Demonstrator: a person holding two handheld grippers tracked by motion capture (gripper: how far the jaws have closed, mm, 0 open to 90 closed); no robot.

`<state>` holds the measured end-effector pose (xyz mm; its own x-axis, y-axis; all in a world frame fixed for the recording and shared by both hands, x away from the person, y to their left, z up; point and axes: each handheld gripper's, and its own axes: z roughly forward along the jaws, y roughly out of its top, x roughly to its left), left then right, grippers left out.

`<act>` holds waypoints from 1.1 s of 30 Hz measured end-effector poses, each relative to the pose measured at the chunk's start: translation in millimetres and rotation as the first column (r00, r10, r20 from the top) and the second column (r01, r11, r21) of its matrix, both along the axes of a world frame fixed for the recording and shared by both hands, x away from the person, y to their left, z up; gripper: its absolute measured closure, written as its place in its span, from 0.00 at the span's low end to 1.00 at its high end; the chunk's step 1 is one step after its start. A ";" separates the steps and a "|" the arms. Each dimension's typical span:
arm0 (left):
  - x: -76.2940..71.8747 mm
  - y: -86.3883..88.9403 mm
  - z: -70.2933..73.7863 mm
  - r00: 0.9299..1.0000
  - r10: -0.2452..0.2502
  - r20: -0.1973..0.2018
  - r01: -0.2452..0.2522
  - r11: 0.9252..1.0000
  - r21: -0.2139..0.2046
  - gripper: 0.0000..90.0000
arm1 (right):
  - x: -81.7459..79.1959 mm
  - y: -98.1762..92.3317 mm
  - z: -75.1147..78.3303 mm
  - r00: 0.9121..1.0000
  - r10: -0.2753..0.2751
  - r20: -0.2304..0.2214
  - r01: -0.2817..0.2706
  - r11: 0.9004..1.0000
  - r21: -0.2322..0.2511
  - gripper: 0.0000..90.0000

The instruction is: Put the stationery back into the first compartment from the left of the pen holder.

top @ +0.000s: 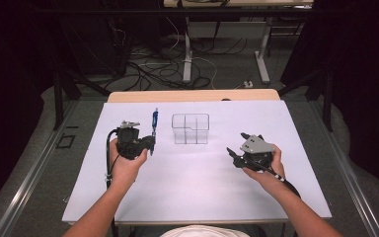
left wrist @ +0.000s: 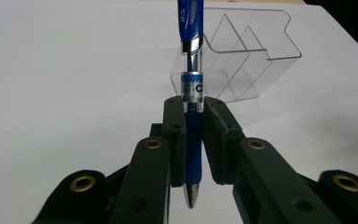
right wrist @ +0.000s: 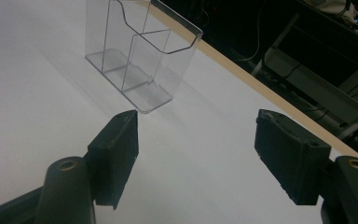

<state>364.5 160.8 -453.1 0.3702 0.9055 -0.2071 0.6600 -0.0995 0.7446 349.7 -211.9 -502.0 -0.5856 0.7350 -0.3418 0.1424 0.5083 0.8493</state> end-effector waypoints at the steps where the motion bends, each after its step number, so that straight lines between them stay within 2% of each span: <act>1: 0.0 0.0 0.0 1.000 0.000 0.000 0.000 1.000 0.000 0.88 | 0.2 -0.3 -0.1 1.000 0.001 0.001 -0.001 1.000 0.003 0.34; 2: -2.6 -3.7 1.2 0.999 -0.012 0.042 0.011 1.000 0.017 0.88 | -0.1 -0.7 0.2 1.000 -0.003 -0.004 0.003 1.000 0.003 0.34; 3: -2.6 -3.7 1.2 0.999 -0.012 0.042 0.011 1.000 0.017 0.88 | 0.1 -1.0 0.3 1.000 -0.002 -0.002 0.002 1.000 0.003 0.34; 5: -6.3 -8.3 3.4 0.996 -0.035 0.082 0.031 0.998 0.054 0.88 | -0.2 -1.0 0.6 1.000 -0.002 0.000 0.002 1.000 0.005 0.34; 6: -6.3 -8.3 3.4 0.996 -0.035 0.082 0.031 0.998 0.054 0.88 | -0.1 -0.9 0.8 1.000 0.002 0.004 -0.002 1.000 0.003 0.35; 8: -8.7 -12.2 4.1 0.992 -0.056 0.113 0.046 0.995 0.088 0.88 | -0.5 -0.4 1.3 1.000 0.008 0.008 -0.008 1.000 0.000 0.36; 11: -11.0 -19.0 5.2 0.986 -0.093 0.140 0.072 0.987 0.145 0.88 | -1.9 1.2 2.7 0.999 0.021 0.029 -0.021 1.000 -0.021 0.38; 13: -11.9 -22.3 6.4 0.984 -0.116 0.137 0.092 0.980 0.174 0.88 | -2.6 2.1 3.3 0.999 0.028 0.035 -0.026 0.999 -0.032 0.38; 14: -11.8 -24.7 7.6 0.982 -0.139 0.128 0.113 0.975 0.191 0.88 | -4.0 4.8 3.9 0.998 0.037 0.053 -0.033 0.997 -0.066 0.39; 15: -11.8 -24.7 7.6 0.982 -0.139 0.128 0.113 0.975 0.191 0.88 | -4.0 4.8 3.9 0.998 0.037 0.053 -0.033 0.997 -0.066 0.39; 16: -11.6 -25.6 8.2 0.982 -0.148 0.122 0.122 0.973 0.198 0.88 | -5.0 8.2 5.1 0.996 0.059 0.061 -0.052 0.991 -0.123 0.40; 18: -11.3 -27.4 9.0 0.980 -0.163 0.115 0.136 0.969 0.208 0.88 | -5.4 12.1 5.5 0.993 0.091 0.078 -0.077 0.982 -0.172 0.40; 20: -10.0 -29.3 10.3 0.976 -0.192 0.100 0.168 0.964 0.207 0.88 | -6.0 16.2 6.1 0.984 0.142 0.104 -0.114 0.966 -0.234 0.41; 23: -8.9 -31.1 11.4 0.975 -0.206 0.083 0.186 0.961 0.203 0.88 | -9.3 23.6 8.5 0.972 0.189 0.142 -0.136 0.939 -0.316 0.41; 24: -8.2 -31.8 11.9 0.974 -0.214 0.074 0.195 0.958 0.209 0.88 | -9.3 23.6 8.5 0.972 0.189 0.142 -0.136 0.939 -0.316 0.41; 25: -7.5 -32.3 12.5 0.972 -0.224 0.067 0.205 0.956 0.210 0.88 | -11.1 28.3 11.8 0.959 0.227 0.170 -0.150 0.915 -0.374 0.41; 26: -6.1 -33.5 14.3 0.971 -0.236 0.049 0.221 0.952 0.211 0.88 | -11.8 30.7 13.5 0.952 0.244 0.185 -0.154 0.905 -0.397 0.41; 27: -6.1 -33.5 14.3 0.971 -0.236 0.049 0.221 0.952 0.211 0.88 | -11.8 30.7 13.5 0.952 0.244 0.185 -0.154 0.905 -0.397 0.41; 28: -5.2 -35.8 16.0 0.971 -0.237 0.041 0.224 0.953 0.205 0.88 | -13.1 35.7 17.5 0.939 0.277 0.203 -0.166 0.884 -0.437 0.44; 29: -5.2 -35.8 16.0 0.971 -0.237 0.041 0.224 0.953 0.205 0.88 | -13.1 35.7 17.5 0.939 0.277 0.203 -0.166 0.884 -0.437 0.44; 30: -4.5 -36.9 18.6 0.967 -0.254 0.029 0.242 0.947 0.212 0.88 | -13.4 40.4 22.0 0.926 0.305 0.221 -0.174 0.867 -0.466 0.44; 31: -4.5 -36.9 18.6 0.967 -0.254 0.029 0.242 0.947 0.212 0.88 | -13.4 42.3 24.4 0.920 0.316 0.234 -0.169 0.855 -0.490 0.45; 32: -4.0 -38.3 20.8 0.965 -0.263 0.014 0.255 0.945 0.202 0.88 | -13.2 44.0 27.3 0.912 0.334 0.239 -0.167 0.832 -0.529 0.46; 33: -4.0 -38.3 20.8 0.965 -0.263 0.014 0.255 0.945 0.202 0.88 | -12.8 46.6 28.0 0.903 0.348 0.253 -0.167 0.825 -0.539 0.47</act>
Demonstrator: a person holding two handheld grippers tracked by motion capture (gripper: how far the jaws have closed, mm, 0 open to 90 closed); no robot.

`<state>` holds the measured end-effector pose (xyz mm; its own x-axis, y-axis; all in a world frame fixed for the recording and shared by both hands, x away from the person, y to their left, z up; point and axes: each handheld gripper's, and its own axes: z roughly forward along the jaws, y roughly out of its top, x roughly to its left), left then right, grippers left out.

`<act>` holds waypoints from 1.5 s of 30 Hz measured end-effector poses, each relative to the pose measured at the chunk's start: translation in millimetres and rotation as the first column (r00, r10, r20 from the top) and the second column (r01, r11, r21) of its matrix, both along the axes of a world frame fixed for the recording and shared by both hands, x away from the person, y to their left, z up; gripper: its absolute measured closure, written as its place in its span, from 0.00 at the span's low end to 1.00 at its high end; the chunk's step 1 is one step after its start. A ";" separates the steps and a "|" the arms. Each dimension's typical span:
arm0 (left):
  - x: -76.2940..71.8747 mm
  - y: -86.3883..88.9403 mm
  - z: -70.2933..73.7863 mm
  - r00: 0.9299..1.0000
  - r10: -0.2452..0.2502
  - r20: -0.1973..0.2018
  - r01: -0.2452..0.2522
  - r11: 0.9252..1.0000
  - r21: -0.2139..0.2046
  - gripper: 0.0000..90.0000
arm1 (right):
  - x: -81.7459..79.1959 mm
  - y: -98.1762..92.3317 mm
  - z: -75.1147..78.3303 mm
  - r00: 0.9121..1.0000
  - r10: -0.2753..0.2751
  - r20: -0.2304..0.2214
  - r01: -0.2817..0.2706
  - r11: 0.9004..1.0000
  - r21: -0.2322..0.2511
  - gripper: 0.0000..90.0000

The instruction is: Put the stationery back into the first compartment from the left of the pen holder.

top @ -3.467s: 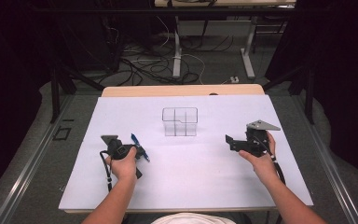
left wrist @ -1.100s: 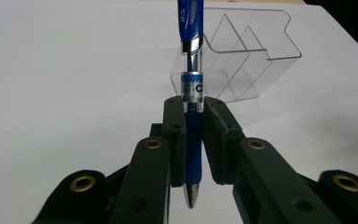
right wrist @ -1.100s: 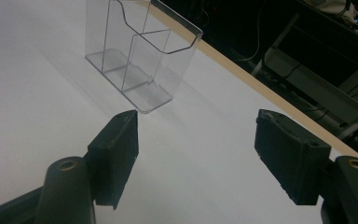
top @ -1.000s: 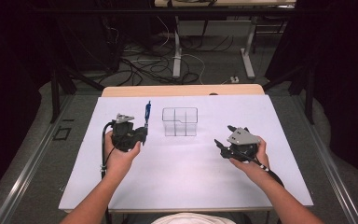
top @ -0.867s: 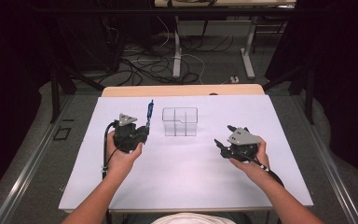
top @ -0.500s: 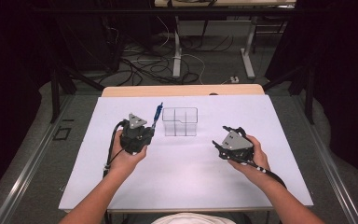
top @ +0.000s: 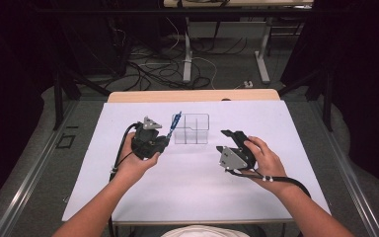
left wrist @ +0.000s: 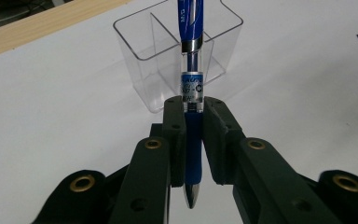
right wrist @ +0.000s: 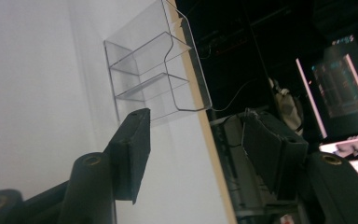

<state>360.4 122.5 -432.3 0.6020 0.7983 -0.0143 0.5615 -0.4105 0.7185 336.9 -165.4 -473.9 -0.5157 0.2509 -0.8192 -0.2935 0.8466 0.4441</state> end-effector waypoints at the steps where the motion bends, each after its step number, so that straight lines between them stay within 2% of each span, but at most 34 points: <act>1: 1.4 -0.6 1.6 1.000 -0.016 -0.015 0.016 1.000 -0.005 0.88 | 1.1 2.3 2.2 1.000 0.024 0.020 -0.023 0.999 -0.034 0.48; 3: 2.1 -1.0 2.0 1.000 -0.019 -0.017 0.019 1.000 -0.005 0.88 | 1.4 7.8 5.7 0.997 0.046 0.059 -0.040 0.995 -0.089 0.49; 4: 3.0 -1.4 2.2 0.999 -0.024 -0.025 0.024 1.000 -0.007 0.88 | 1.4 7.8 5.7 0.997 0.046 0.059 -0.040 0.995 -0.089 0.49; 5: 3.6 -1.6 2.6 0.999 -0.028 -0.033 0.028 1.000 -0.005 0.88 | 1.4 13.2 9.6 0.993 0.075 0.093 -0.061 0.988 -0.141 0.51; 6: 5.2 -2.6 3.1 0.998 -0.034 -0.049 0.034 0.999 -0.008 0.88 | 0.7 15.8 11.4 0.990 0.085 0.114 -0.064 0.983 -0.173 0.52; 8: 6.8 -3.7 4.3 0.997 -0.049 -0.061 0.049 0.999 -0.007 0.88 | 0.9 21.5 15.5 0.980 0.122 0.158 -0.081 0.966 -0.245 0.54; 9: 7.2 -4.5 4.7 0.996 -0.054 -0.067 0.054 0.998 -0.011 0.88 | 1.9 24.4 16.3 0.972 0.152 0.178 -0.101 0.959 -0.266 0.55; 12: 9.4 -8.0 7.7 0.991 -0.092 -0.102 0.092 0.996 -0.005 0.88 | 2.7 31.9 19.2 0.962 0.185 0.200 -0.111 0.936 -0.334 0.56; 13: 9.3 -10.9 7.8 0.990 -0.090 -0.108 0.089 0.996 -0.017 0.88 | 2.9 34.2 20.1 0.958 0.199 0.207 -0.115 0.927 -0.356 0.56; 15: 9.8 -12.0 9.1 0.988 -0.105 -0.115 0.106 0.994 -0.001 0.88 | 3.9 38.6 20.4 0.941 0.236 0.242 -0.129 0.913 -0.387 0.56; 17: 10.5 -15.9 10.6 0.984 -0.133 -0.123 0.136 0.991 0.017 0.88 | 3.7 42.4 21.8 0.931 0.262 0.254 -0.133 0.892 -0.431 0.56; 18: 10.6 -18.2 11.1 0.982 -0.139 -0.127 0.144 0.989 0.025 0.88 | 3.4 44.3 21.7 0.927 0.273 0.257 -0.138 0.886 -0.442 0.56; 19: 11.0 -22.2 11.3 0.977 -0.165 -0.133 0.169 0.985 0.025 0.88 | 3.2 45.7 21.4 0.922 0.283 0.262 -0.141 0.880 -0.454 0.56; 20: 11.0 -22.2 11.3 0.977 -0.165 -0.133 0.169 0.985 0.025 0.88 | 2.6 46.7 20.7 0.921 0.287 0.263 -0.140 0.875 -0.463 0.56; 21: 10.9 -24.2 11.3 0.975 -0.174 -0.138 0.179 0.983 0.028 0.88 | 2.8 48.0 20.1 0.914 0.303 0.270 -0.146 0.867 -0.476 0.56; 22: 10.9 -25.6 11.7 0.971 -0.190 -0.142 0.197 0.980 0.037 0.88 | 2.8 48.0 20.1 0.914 0.303 0.270 -0.146 0.867 -0.476 0.56; 24: 10.2 -29.9 10.7 0.970 -0.198 -0.143 0.204 0.979 0.030 0.88 | 2.3 49.9 19.0 0.906 0.322 0.276 -0.149 0.850 -0.505 0.58; 25: 10.4 -31.0 10.7 0.966 -0.212 -0.148 0.219 0.975 0.036 0.88 | 1.9 51.1 18.5 0.900 0.339 0.273 -0.154 0.834 -0.529 0.60; 26: 10.4 -32.6 10.8 0.964 -0.217 -0.155 0.225 0.974 0.036 0.88 | 1.5 51.6 17.9 0.897 0.347 0.275 -0.156 0.829 -0.538 0.61; 27: 10.4 -35.9 10.3 0.962 -0.221 -0.158 0.229 0.973 0.032 0.88 | 1.4 52.2 18.0 0.891 0.360 0.276 -0.158 0.817 -0.555 0.61; 29: 10.6 -39.1 9.8 0.961 -0.229 -0.157 0.236 0.971 0.026 0.88 | 1.1 53.6 17.0 0.885 0.375 0.276 -0.163 0.805 -0.571 0.62; 32: 10.6 -44.1 9.7 0.958 -0.237 -0.159 0.243 0.970 0.019 0.88 | 0.2 55.3 15.2 0.880 0.385 0.277 -0.161 0.791 -0.590 0.64; 34: 10.6 -47.0 9.5 0.956 -0.244 -0.162 0.249 0.968 0.013 0.88 | 0.4 57.1 14.1 0.870 0.404 0.283 -0.163 0.777 -0.608 0.65; 35: 10.7 -48.2 9.2 0.955 -0.246 -0.165 0.251 0.968 0.013 0.88 | 1.0 58.6 14.0 0.862 0.420 0.284 -0.169 0.766 -0.620 0.65; 36: 10.7 -48.2 9.2 0.955 -0.246 -0.165 0.251 0.968 0.013 0.88 | 1.0 58.6 14.0 0.862 0.420 0.284 -0.169 0.766 -0.620 0.65; 37: 10.6 -49.5 9.1 0.955 -0.247 -0.166 0.253 0.967 0.013 0.88 | 1.7 60.5 12.6 0.855 0.438 0.278 -0.174 0.747 -0.641 0.66; 38: 10.5 -50.7 8.9 0.954 -0.248 -0.167 0.253 0.967 0.012 0.88 | 1.7 60.5 12.6 0.855 0.438 0.278 -0.174 0.747 -0.641 0.66; 39: 10.2 -51.9 8.4 0.953 -0.249 -0.170 0.254 0.967 0.008 0.88 | 2.1 61.3 11.9 0.850 0.448 0.278 -0.178 0.741 -0.648 0.66; 40: 10.0 -53.8 8.0 0.953 -0.251 -0.171 0.256 0.967 0.005 0.88 | 0.8 60.9 9.4 0.857 0.434 0.279 -0.163 0.741 -0.651 0.68; 41: 10.0 -53.8 8.0 0.953 -0.251 -0.171 0.256 0.967 0.005 0.88 | 0.8 60.9 9.4 0.857 0.434 0.279 -0.163 0.741 -0.651 0.68; 42: 9.9 -55.3 7.7 0.951 -0.254 -0.177 0.258 0.966 0.003 0.88 | 0.8 61.8 8.7 0.847 0.450 0.283 -0.164 0.728 -0.666 0.69; 43: 9.9 -55.3 7.7 0.951 -0.254 -0.177 0.258 0.966 0.003 0.88 | 0.8 61.8 8.7 0.847 0.450 0.283 -0.164 0.728 -0.666 0.69; 44: 9.8 -55.8 7.7 0.950 -0.257 -0.180 0.262 0.965 0.006 0.88 | 0.3 62.6 7.9 0.844 0.455 0.283 -0.160 0.717 -0.678 0.71; 45: 9.6 -56.6 7.5 0.949 -0.258 -0.179 0.263 0.965 0.004 0.88 | 0.5 63.0 6.8 0.841 0.462 0.281 -0.166 0.715 -0.680 0.72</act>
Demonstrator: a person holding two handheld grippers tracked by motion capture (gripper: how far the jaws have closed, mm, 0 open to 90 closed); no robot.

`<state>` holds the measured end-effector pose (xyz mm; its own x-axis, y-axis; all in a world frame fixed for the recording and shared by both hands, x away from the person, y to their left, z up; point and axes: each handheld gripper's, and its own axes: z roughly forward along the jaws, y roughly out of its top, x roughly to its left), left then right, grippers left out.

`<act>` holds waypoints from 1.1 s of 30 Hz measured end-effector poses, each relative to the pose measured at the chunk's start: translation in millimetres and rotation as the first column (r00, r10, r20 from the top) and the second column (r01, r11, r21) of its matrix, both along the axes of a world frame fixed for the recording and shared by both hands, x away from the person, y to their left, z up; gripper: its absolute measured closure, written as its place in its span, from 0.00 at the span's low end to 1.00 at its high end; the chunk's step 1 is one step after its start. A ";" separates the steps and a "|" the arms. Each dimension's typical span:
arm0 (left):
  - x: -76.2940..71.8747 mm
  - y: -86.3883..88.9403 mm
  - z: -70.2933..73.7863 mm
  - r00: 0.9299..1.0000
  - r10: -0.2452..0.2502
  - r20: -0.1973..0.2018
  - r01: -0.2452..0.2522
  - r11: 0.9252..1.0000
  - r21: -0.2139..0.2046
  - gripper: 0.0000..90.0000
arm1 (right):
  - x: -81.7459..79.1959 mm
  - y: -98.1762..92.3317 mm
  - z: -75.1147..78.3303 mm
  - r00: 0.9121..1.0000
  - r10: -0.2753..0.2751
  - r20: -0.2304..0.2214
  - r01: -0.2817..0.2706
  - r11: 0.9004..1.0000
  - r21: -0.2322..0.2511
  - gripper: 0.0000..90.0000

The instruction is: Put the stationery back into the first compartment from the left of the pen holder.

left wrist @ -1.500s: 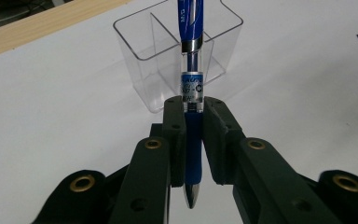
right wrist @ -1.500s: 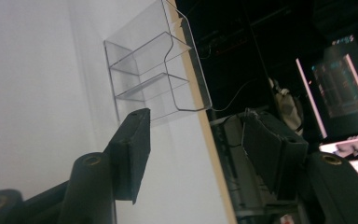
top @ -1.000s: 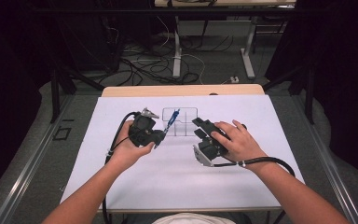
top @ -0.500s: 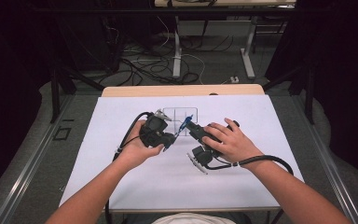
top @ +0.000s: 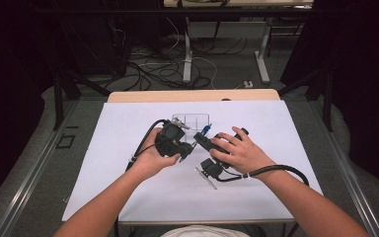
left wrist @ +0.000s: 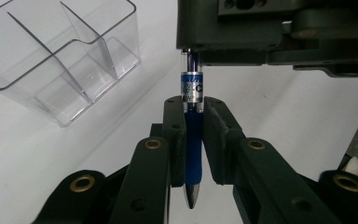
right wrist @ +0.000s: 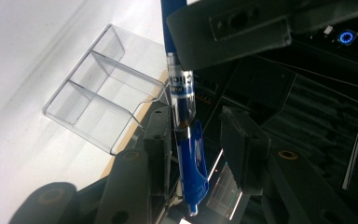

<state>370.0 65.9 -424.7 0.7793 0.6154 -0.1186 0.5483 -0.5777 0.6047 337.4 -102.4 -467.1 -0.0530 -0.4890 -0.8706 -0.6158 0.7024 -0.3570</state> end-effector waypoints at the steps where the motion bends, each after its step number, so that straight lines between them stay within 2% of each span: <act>1: -0.3 -0.8 -0.2 1.000 0.001 0.000 -0.001 1.000 0.000 0.88 | -0.3 0.2 -0.9 1.000 -0.001 0.001 0.001 1.000 -0.005 0.73; 7: -0.4 -1.4 -0.5 1.000 -0.006 -0.011 0.006 1.000 -0.005 0.88 | -1.8 0.7 -6.0 1.000 -0.004 0.012 0.005 0.999 -0.036 0.82; 8: -0.3 -1.3 -0.5 1.000 -0.005 -0.011 0.005 1.000 -0.005 0.88 | -2.2 1.4 -8.3 1.000 -0.007 0.015 0.008 0.999 -0.054 0.86; 10: 0.1 0.2 -0.7 1.000 0.002 -0.011 -0.002 1.000 -0.005 0.88 | -1.1 2.4 -10.3 1.000 -0.003 0.016 0.004 0.998 -0.055 0.86; 11: 0.5 1.5 -0.6 1.000 0.005 -0.009 -0.005 1.000 -0.006 0.88 | -2.7 3.2 -9.2 0.999 -0.030 0.026 0.032 0.997 -0.069 0.86; 12: 0.7 2.8 -1.0 1.000 0.013 -0.007 -0.013 1.000 -0.014 0.88 | -0.7 4.7 -9.3 1.000 -0.004 0.026 0.006 0.998 -0.068 0.87; 15: 1.5 7.1 -0.9 1.000 0.018 -0.016 -0.018 1.000 -0.023 0.88 | 1.8 7.8 -8.9 1.000 -0.001 0.029 0.003 0.998 -0.068 0.87; 19: 1.5 16.8 0.0 0.999 0.049 -0.008 -0.049 0.998 -0.041 0.78 | 7.9 14.2 -8.1 1.000 -0.002 0.030 0.003 0.998 -0.061 0.87; 20: 1.1 20.0 0.3 0.998 0.065 -0.009 -0.065 0.996 -0.057 0.75 | 9.7 16.0 -7.1 0.999 -0.006 0.035 0.008 0.998 -0.063 0.87; 22: 0.0 31.6 2.1 0.993 0.115 0.001 -0.115 0.989 -0.096 0.71 | 14.6 19.1 -5.7 0.999 -0.006 0.031 0.008 0.998 -0.057 0.87; 23: 0.0 31.6 2.1 0.993 0.115 0.001 -0.115 0.989 -0.096 0.68 | 16.8 20.5 -5.2 1.000 -0.011 0.028 0.012 0.999 -0.050 0.87; 24: -1.2 39.9 2.4 0.986 0.165 -0.001 -0.164 0.979 -0.119 0.66 | 19.2 22.0 -4.6 1.000 -0.007 0.028 0.008 0.999 -0.043 0.87; 25: -1.2 39.9 2.4 0.986 0.165 -0.001 -0.164 0.979 -0.119 0.64 | 21.1 23.5 -3.8 1.000 -0.016 0.024 0.018 0.999 -0.045 0.87; 26: -1.6 49.6 1.4 0.980 0.198 0.010 -0.194 0.970 -0.144 0.63 | 23.4 24.9 -3.4 1.000 -0.014 0.018 0.015 0.999 -0.039 0.87; 27: -1.5 54.5 0.4 0.978 0.208 0.014 -0.203 0.966 -0.159 0.61 | 25.4 26.4 -2.9 1.000 -0.011 0.016 0.011 0.999 -0.033 0.87; 28: -1.9 58.6 -0.5 0.973 0.231 0.017 -0.225 0.958 -0.176 0.59 | 26.9 27.9 -2.5 1.000 -0.013 0.011 0.014 0.999 -0.030 0.87; 30: -1.6 64.3 -1.0 0.971 0.238 0.024 -0.230 0.957 -0.176 0.55 | 30.1 30.6 -1.2 1.000 -0.011 0.004 0.011 1.000 -0.023 0.87; 32: -0.6 78.8 -4.3 0.961 0.274 0.036 -0.263 0.946 -0.192 0.52 | 32.5 32.8 -0.1 1.000 -0.014 -0.002 0.014 1.000 -0.018 0.87; 33: -1.0 83.6 -4.6 0.958 0.287 0.024 -0.277 0.941 -0.196 0.50 | 33.3 33.7 0.1 1.000 -0.020 -0.010 0.020 1.000 -0.010 0.87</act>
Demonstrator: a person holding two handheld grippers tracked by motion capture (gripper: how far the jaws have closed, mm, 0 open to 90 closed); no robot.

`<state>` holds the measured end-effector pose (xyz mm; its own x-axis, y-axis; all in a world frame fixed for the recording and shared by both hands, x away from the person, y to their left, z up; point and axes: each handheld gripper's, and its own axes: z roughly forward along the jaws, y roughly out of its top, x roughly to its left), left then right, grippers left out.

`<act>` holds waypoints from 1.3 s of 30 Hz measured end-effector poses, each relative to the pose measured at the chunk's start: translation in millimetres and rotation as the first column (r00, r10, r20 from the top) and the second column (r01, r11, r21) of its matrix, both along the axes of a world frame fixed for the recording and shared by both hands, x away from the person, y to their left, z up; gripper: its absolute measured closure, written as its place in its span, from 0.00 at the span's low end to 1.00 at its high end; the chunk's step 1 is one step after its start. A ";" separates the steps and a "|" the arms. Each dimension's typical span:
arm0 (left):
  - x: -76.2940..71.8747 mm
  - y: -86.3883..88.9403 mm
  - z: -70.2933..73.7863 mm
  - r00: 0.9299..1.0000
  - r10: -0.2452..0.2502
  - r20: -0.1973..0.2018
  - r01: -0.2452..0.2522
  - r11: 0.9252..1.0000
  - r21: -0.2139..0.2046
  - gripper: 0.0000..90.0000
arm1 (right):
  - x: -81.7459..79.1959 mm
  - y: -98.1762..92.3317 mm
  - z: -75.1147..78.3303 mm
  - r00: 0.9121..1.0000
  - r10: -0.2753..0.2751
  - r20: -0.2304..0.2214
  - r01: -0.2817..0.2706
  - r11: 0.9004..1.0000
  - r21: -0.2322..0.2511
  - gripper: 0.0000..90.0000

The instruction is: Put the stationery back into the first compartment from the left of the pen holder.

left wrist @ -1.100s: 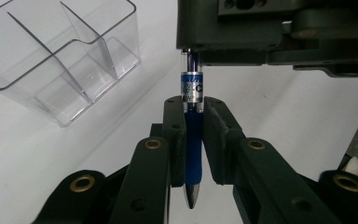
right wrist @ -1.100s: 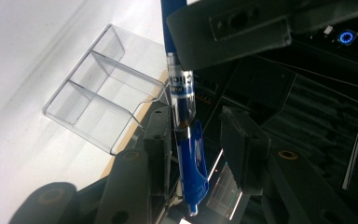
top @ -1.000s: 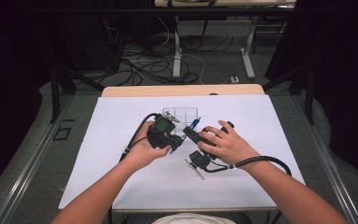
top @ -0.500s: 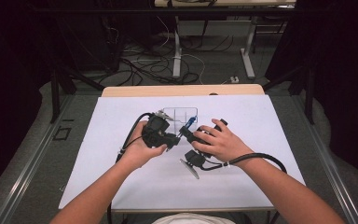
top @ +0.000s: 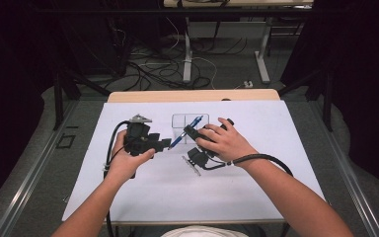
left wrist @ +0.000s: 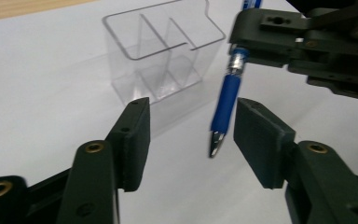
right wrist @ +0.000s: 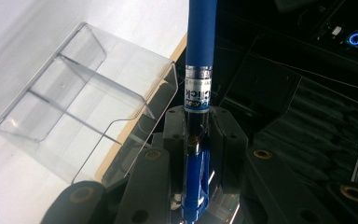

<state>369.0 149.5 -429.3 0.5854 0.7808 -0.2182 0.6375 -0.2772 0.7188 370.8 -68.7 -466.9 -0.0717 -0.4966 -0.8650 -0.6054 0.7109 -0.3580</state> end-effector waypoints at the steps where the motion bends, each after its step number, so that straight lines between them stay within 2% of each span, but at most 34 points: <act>1: 0.2 4.2 -1.6 1.000 0.021 0.019 -0.021 1.000 -0.011 0.48 | 1.1 0.8 0.5 1.000 -0.002 -0.004 0.002 1.000 0.009 0.87; 2: 0.2 4.2 -1.6 1.000 0.021 0.019 -0.021 1.000 -0.011 0.46 | 2.1 1.1 0.6 1.000 -0.005 -0.010 0.006 1.000 0.030 0.87; 3: 0.0 13.5 -3.2 0.998 0.052 0.035 -0.052 0.998 -0.020 0.45 | 3.3 1.9 2.1 1.000 0.001 -0.007 -0.001 0.999 0.032 0.87; 4: 0.0 13.5 -3.2 0.998 0.052 0.035 -0.052 0.998 -0.020 0.44 | 4.3 2.2 2.6 1.000 -0.002 -0.019 0.003 0.999 0.047 0.87; 6: -0.3 22.3 -5.1 0.995 0.086 0.056 -0.084 0.996 -0.030 0.41 | 5.0 2.3 3.2 0.999 -0.010 -0.032 0.012 0.998 0.061 0.87; 7: -0.1 30.7 -7.3 0.991 0.115 0.068 -0.112 0.993 -0.047 0.35 | 6.3 2.4 4.7 0.998 -0.020 -0.053 0.025 0.995 0.097 0.87; 8: -0.1 30.7 -7.3 0.991 0.115 0.068 -0.112 0.993 -0.047 0.33 | 7.1 2.7 6.2 0.997 -0.027 -0.068 0.034 0.993 0.110 0.87; 10: -0.2 43.3 -10.6 0.983 0.158 0.093 -0.153 0.986 -0.064 0.29 | 8.9 3.0 8.3 0.996 -0.034 -0.086 0.046 0.989 0.140 0.87; 11: -0.2 43.3 -10.6 0.983 0.158 0.093 -0.153 0.986 -0.064 0.27 | 8.9 3.0 8.3 0.996 -0.034 -0.086 0.046 0.989 0.140 0.87; 13: -1.1 55.8 -13.7 0.973 0.196 0.119 -0.187 0.979 -0.079 0.23 | 11.8 3.6 11.6 0.989 -0.048 -0.137 0.075 0.978 0.197 0.87; 14: -1.1 55.8 -13.7 0.973 0.196 0.119 -0.187 0.979 -0.079 0.21 | 11.8 3.6 11.6 0.989 -0.048 -0.137 0.075 0.978 0.197 0.87; 15: -2.1 61.9 -16.9 0.969 0.210 0.128 -0.202 0.977 -0.068 0.20 | 14.0 4.2 14.1 0.982 -0.052 -0.181 0.096 0.965 0.242 0.87; 18: -3.0 66.1 -21.1 0.967 0.217 0.136 -0.211 0.976 -0.062 0.20 | 18.0 5.5 18.8 0.970 -0.055 -0.238 0.130 0.942 0.310 0.87; 19: -3.7 70.2 -25.2 0.961 0.218 0.169 -0.212 0.976 -0.054 0.20 | 20.2 5.7 19.9 0.966 -0.048 -0.253 0.135 0.932 0.337 0.87; 20: -3.7 70.2 -25.2 0.961 0.218 0.169 -0.212 0.976 -0.054 0.20 | 21.8 5.7 21.6 0.960 -0.056 -0.275 0.156 0.921 0.356 0.87; 21: -4.0 71.7 -27.4 0.957 0.222 0.189 -0.215 0.975 -0.053 0.20 | 23.8 5.6 23.4 0.956 -0.059 -0.287 0.170 0.910 0.378 0.87; 22: -3.8 74.6 -31.0 0.950 0.219 0.222 -0.216 0.976 -0.037 0.20 | 26.1 5.1 23.8 0.948 -0.056 -0.314 0.188 0.894 0.406 0.87; 23: -3.8 74.6 -31.0 0.950 0.219 0.222 -0.216 0.976 -0.037 0.20 | 28.1 4.7 26.0 0.936 -0.067 -0.346 0.217 0.883 0.416 0.87; 24: -3.8 76.9 -33.8 0.946 0.227 0.229 -0.226 0.974 -0.034 0.20 | 30.6 4.2 26.4 0.926 -0.062 -0.373 0.241 0.858 0.454 0.87; 25: -3.8 76.9 -33.8 0.946 0.227 0.229 -0.226 0.974 -0.034 0.20 | 34.4 4.4 27.8 0.914 -0.048 -0.402 0.255 0.840 0.479 0.87; 26: -3.4 78.6 -35.1 0.944 0.227 0.237 -0.226 0.974 -0.032 0.20 | 36.5 4.1 29.8 0.898 -0.058 -0.437 0.292 0.821 0.490 0.87; 27: -3.3 79.5 -36.3 0.943 0.233 0.237 -0.231 0.972 -0.037 0.20 | 36.5 4.1 29.8 0.898 -0.058 -0.437 0.292 0.821 0.490 0.87; 28: -3.3 80.7 -37.1 0.944 0.231 0.237 -0.230 0.973 -0.030 0.20 | 39.4 4.0 31.3 0.883 -0.053 -0.466 0.318 0.798 0.512 0.87; 29: -3.2 81.3 -38.3 0.944 0.231 0.236 -0.229 0.973 -0.037 0.21 | 45.7 4.4 34.1 0.852 -0.037 -0.522 0.370 0.747 0.552 0.87; 30: -3.3 81.8 -38.8 0.945 0.227 0.235 -0.224 0.974 -0.037 0.21 | 45.7 4.4 34.1 0.852 -0.037 -0.522 0.370 0.747 0.552 0.87; 31: -3.4 82.1 -39.6 0.945 0.224 0.238 -0.222 0.974 -0.038 0.22 | 50.4 4.5 36.3 0.824 -0.020 -0.566 0.415 0.702 0.579 0.87; 32: -3.7 82.0 -40.1 0.945 0.222 0.240 -0.220 0.975 -0.036 0.21 | 53.2 4.4 37.5 0.809 -0.006 -0.588 0.436 0.676 0.594 0.87; 33: -3.6 82.6 -40.2 0.944 0.222 0.242 -0.222 0.975 -0.027 0.19 | 55.8 4.1 38.8 0.794 0.006 -0.608 0.456 0.656 0.602 0.87; 34: -3.9 82.5 -40.5 0.944 0.227 0.238 -0.226 0.974 -0.031 0.19 | 55.8 4.1 38.8 0.794 0.006 -0.608 0.456 0.656 0.602 0.87; 35: -3.9 83.0 -40.5 0.946 0.223 0.236 -0.222 0.975 -0.029 0.19 | 58.2 4.0 39.6 0.783 0.015 -0.622 0.475 0.631 0.614 0.87; 36: -4.0 83.6 -40.9 0.945 0.221 0.241 -0.221 0.975 -0.024 0.19 | 60.0 4.0 40.1 0.769 0.025 -0.639 0.494 0.611 0.618 0.87; 37: -4.3 83.4 -42.3 0.948 0.225 0.227 -0.222 0.974 -0.036 0.19 | 64.3 3.2 40.9 0.742 0.051 -0.669 0.525 0.576 0.627 0.87; 38: -4.3 83.4 -42.3 0.948 0.225 0.227 -0.222 0.974 -0.036 0.19 | 64.3 3.2 40.9 0.742 0.051 -0.669 0.525 0.576 0.627 0.87; 39: -4.7 83.5 -44.4 0.946 0.229 0.230 -0.226 0.973 -0.039 0.19 | 68.4 2.0 40.8 0.712 0.078 -0.698 0.560 0.537 0.631 0.87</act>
